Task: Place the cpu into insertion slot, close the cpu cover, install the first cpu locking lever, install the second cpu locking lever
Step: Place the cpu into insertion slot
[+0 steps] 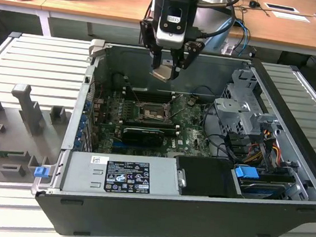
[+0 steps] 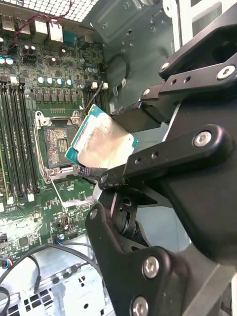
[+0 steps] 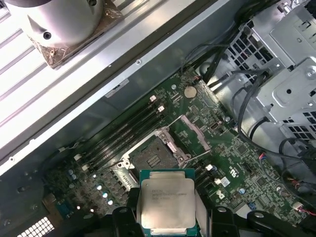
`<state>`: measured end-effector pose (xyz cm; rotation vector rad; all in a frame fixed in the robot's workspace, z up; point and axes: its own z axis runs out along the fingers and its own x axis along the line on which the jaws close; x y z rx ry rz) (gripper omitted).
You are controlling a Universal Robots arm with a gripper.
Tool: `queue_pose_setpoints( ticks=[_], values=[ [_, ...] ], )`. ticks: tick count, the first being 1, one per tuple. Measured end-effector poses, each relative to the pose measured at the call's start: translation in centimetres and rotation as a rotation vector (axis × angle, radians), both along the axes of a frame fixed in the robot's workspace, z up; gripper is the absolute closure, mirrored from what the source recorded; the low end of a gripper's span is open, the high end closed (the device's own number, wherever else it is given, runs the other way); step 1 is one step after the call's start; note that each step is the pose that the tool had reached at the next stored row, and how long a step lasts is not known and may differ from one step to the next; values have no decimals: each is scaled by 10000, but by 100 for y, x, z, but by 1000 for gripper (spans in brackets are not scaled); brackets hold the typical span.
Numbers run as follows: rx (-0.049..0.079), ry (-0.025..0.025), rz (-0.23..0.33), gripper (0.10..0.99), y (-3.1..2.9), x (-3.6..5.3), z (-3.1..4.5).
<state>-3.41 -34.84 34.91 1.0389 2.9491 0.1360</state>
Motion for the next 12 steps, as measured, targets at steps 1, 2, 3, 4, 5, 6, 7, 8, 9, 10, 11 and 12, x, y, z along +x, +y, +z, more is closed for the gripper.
queue_pose_setpoints(
  ticks=[1,2,3,4,5,6,7,8,9,10,11,12],
  values=[
    [0,0,-128,561,0,0,-3],
    [-2,-1,-225,561,0,0,-5],
    [-5,-1,-300,561,0,0,-6],
    [-8,-1,-371,561,0,0,-8],
    [-10,-1,-553,561,1,0,-11],
    [-11,-1,-698,561,1,0,-14],
    [-11,0,-813,561,1,0,-16],
    [-12,0,-938,561,1,0,-19],
    [-11,0,-1089,561,1,0,-24],
    [-11,0,-1255,561,0,0,-30],
    [-10,0,-1532,561,0,0,-41],
    [-11,0,-1686,561,0,0,-50]
  ],
)
